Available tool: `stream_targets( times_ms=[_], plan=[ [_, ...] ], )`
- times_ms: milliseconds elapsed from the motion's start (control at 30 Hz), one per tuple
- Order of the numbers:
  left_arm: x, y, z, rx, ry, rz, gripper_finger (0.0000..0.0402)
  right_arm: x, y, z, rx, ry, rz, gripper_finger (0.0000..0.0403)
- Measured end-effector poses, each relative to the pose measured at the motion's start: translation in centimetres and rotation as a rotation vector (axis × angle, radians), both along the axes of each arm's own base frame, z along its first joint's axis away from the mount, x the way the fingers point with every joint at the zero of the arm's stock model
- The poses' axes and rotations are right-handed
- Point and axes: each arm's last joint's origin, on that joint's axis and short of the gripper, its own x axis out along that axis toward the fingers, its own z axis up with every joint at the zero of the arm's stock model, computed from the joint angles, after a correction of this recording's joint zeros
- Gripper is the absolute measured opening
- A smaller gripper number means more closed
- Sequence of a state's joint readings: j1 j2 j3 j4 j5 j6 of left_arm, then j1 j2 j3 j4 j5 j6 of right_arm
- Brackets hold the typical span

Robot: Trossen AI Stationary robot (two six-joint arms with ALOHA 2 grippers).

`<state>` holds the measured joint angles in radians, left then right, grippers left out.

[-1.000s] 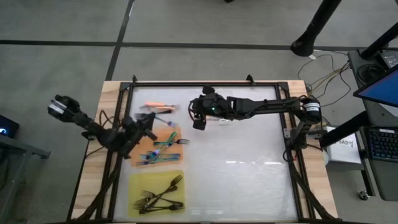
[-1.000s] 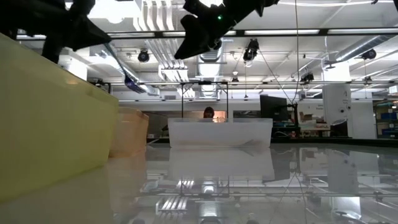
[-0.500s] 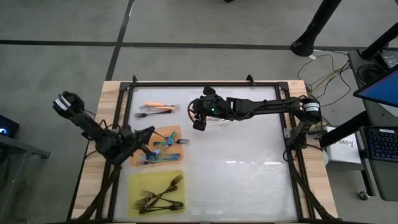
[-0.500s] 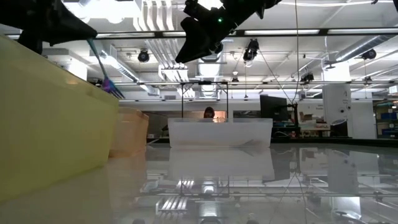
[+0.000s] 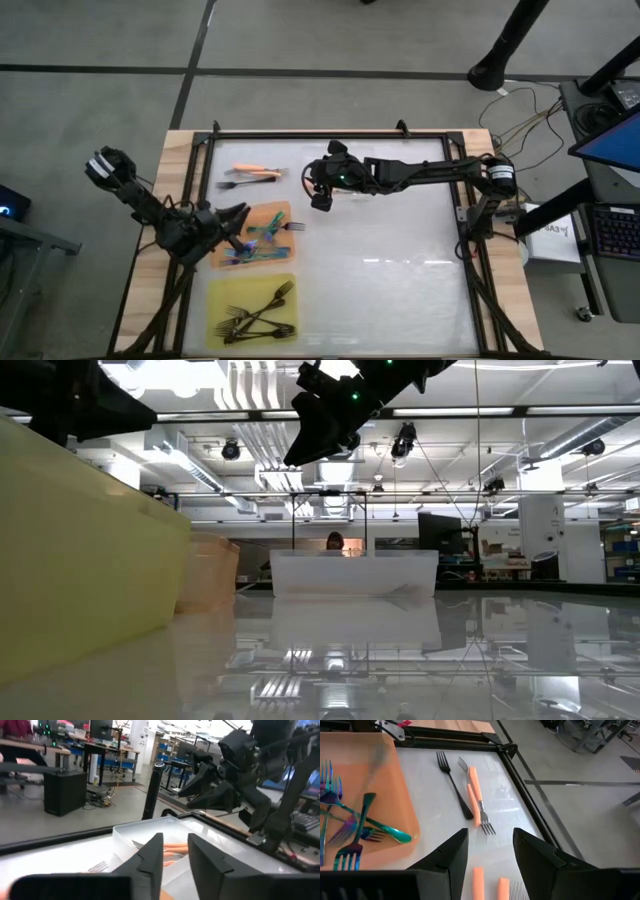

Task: Sort silverware by color (type)
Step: Put the orange fork into the transparent bin

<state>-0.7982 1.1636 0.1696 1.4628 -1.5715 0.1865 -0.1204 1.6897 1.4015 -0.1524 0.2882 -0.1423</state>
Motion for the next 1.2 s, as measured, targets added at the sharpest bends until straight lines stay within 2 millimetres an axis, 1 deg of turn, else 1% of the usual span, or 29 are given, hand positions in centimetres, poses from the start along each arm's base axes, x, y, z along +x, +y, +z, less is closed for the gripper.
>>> stream_targets(
  times_ms=[133,300,467,600,733,867,1033,1200],
  plan=[
    [-0.1,0.1,0.2,0.052,0.050,0.000,0.0101,0.0,0.0,0.0,0.003,0.000,-0.002,0.0148],
    [-0.2,0.4,0.6,0.094,0.093,0.010,0.0111,0.0,0.0,-0.2,0.005,0.003,-0.003,0.0148],
    [-0.2,1.4,1.3,-0.002,-0.002,0.056,0.0112,-0.1,-0.3,-0.2,0.035,-0.006,-0.027,0.0148],
    [-0.5,2.4,2.1,-0.056,-0.060,0.093,0.0112,-0.4,-1.0,-0.6,0.030,0.044,-0.039,0.0148],
    [-1.1,3.4,3.1,-0.102,-0.112,0.119,0.0112,-1.0,-2.2,-0.6,0.028,0.120,-0.063,0.0148],
    [-1.5,4.2,3.6,-0.087,-0.098,0.151,0.0112,-1.4,-3.8,-0.7,0.037,0.125,-0.109,0.0148],
    [-1.1,5.4,3.7,-0.047,-0.058,0.244,0.0112,-1.8,-5.5,-0.7,0.033,0.125,-0.148,0.0148],
    [-0.5,6.5,3.4,-0.019,-0.027,0.353,0.0112,-2.7,-8.1,-0.6,0.037,0.118,-0.218,0.0148]
  ],
)
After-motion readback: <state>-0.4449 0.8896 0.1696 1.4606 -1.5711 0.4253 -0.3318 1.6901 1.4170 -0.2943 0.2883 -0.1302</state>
